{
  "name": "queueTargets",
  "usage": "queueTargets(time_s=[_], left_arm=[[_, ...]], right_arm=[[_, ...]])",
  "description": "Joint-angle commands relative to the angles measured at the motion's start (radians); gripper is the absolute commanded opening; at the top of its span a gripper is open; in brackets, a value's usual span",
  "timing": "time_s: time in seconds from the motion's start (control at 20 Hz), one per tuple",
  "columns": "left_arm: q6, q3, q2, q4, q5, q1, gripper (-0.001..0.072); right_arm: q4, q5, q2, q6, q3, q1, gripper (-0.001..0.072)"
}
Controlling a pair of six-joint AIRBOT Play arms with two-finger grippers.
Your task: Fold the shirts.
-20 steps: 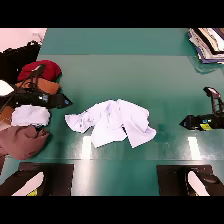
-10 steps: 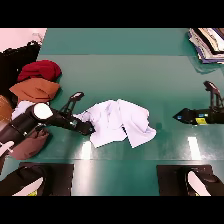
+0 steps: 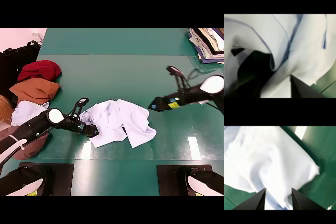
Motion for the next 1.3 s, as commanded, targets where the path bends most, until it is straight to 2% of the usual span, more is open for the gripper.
queueTargets(time_s=[0.0,0.1,0.3,0.4,0.45,0.5,1.0,1.05,1.1,1.2,1.25], left_arm=[[0.008,0.011,-0.031,-0.006,0.021,-0.002,0.0022],[0.008,0.045,-0.030,0.025,-0.006,-0.002,0.0021],[0.008,0.118,-0.030,0.075,-0.047,-0.002,0.0021],[0.007,0.126,-0.031,0.075,-0.047,-0.002,0.0021],[0.008,0.126,-0.031,0.076,-0.048,-0.002,0.0021],[0.008,0.126,-0.031,0.076,-0.048,-0.002,0.0021],[0.003,0.126,-0.031,0.073,-0.047,-0.002,0.0021],[-0.001,0.126,-0.031,0.072,-0.047,-0.002,0.0021],[-0.001,0.126,-0.031,0.071,-0.048,-0.002,0.0021],[-0.001,0.126,-0.031,0.071,-0.049,-0.002,0.0021],[-0.002,0.127,-0.030,0.071,-0.054,-0.002,0.0021]], right_arm=[[0.000,-0.007,-0.135,0.002,0.140,0.116,0.0382],[-0.023,-0.005,-0.209,0.010,0.216,0.161,0.0382],[-0.211,0.017,-0.352,0.077,0.358,0.258,0.0382],[-0.216,0.031,-0.419,0.077,0.414,0.284,0.0387],[-0.217,0.050,-0.455,0.083,0.444,0.293,0.0438],[-0.217,0.066,-0.490,0.084,0.473,0.298,0.0533],[-0.260,0.087,-0.673,0.154,0.631,0.302,0.0524],[-0.260,0.080,-0.673,0.160,0.631,0.303,0.0473],[-0.260,0.079,-0.673,0.160,0.631,0.303,0.0353],[-0.262,0.080,-0.673,0.158,0.631,0.302,0.0050],[-0.263,0.079,-0.672,0.156,0.631,0.301,0.0016]])
